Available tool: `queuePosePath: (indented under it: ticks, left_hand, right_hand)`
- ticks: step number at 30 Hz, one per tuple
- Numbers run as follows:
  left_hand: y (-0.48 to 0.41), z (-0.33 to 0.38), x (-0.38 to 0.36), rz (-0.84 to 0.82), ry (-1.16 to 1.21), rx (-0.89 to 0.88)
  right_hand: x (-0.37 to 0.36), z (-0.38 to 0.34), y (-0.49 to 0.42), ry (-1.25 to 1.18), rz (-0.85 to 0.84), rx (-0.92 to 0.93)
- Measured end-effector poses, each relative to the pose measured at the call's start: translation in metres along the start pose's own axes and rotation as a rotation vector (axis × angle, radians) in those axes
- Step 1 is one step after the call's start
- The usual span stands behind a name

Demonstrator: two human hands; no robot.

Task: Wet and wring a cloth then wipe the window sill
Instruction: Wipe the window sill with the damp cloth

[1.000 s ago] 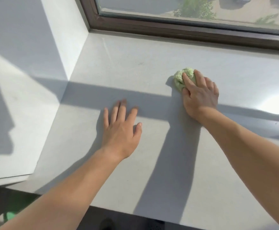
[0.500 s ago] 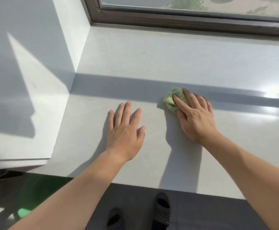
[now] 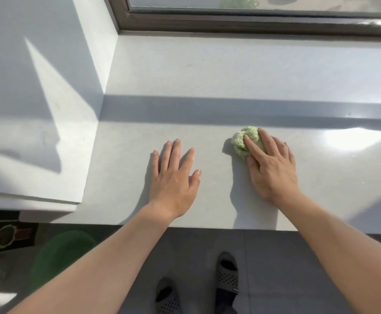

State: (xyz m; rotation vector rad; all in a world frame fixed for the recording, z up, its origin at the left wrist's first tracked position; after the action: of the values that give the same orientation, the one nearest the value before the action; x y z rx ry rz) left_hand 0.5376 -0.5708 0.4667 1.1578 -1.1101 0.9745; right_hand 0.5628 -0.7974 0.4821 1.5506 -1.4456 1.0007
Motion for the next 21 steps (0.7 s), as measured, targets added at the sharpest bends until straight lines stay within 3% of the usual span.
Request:
queuePosePath:
  ticks: [2,6,9,11,14,16,18,21]
  left_hand:
    - [0.000,0.004,-0.001,0.009,0.001,-0.002]
    - [0.001,0.009,0.000,0.024,0.035,0.008]
    - [0.000,0.012,-0.005,0.018,0.014,0.016]
    - [-0.001,0.017,-0.010,0.009,-0.010,0.031]
    - [-0.006,0.026,-0.011,-0.003,-0.039,0.075]
    - [-0.013,0.038,-0.007,0.015,-0.035,0.071]
    - [-0.025,0.053,-0.005,0.040,0.004,0.047]
    - [-0.044,0.061,-0.004,0.055,0.070,0.085]
  right_hand:
    - [-0.005,-0.008,0.006,0.000,0.036,-0.077]
    - [-0.027,-0.056,0.071,0.030,-0.059,0.251]
    - [-0.025,-0.038,0.096,0.041,-0.164,0.393]
    - [-0.015,0.002,0.087,0.067,-0.139,0.314]
    - [0.011,0.061,0.064,0.011,0.030,-0.022]
    - [0.013,0.061,0.063,-0.004,0.119,-0.178]
    - [0.000,0.029,0.072,0.005,0.110,-0.071]
    - [-0.017,-0.001,0.094,0.020,-0.020,0.283]
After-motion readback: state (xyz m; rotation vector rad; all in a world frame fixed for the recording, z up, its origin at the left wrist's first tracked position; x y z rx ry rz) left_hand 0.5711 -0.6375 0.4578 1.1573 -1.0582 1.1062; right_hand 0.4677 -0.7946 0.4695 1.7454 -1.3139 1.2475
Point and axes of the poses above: each hand's wrist, its own y-axis away from the middle knuckle, its own x-axis out of the back of the hand, z = x × y, the point moved 9 cm from there along -y, towards the middle knuckle, and after that the axes turned 11 degrees about -y, right-handed, at the moved point
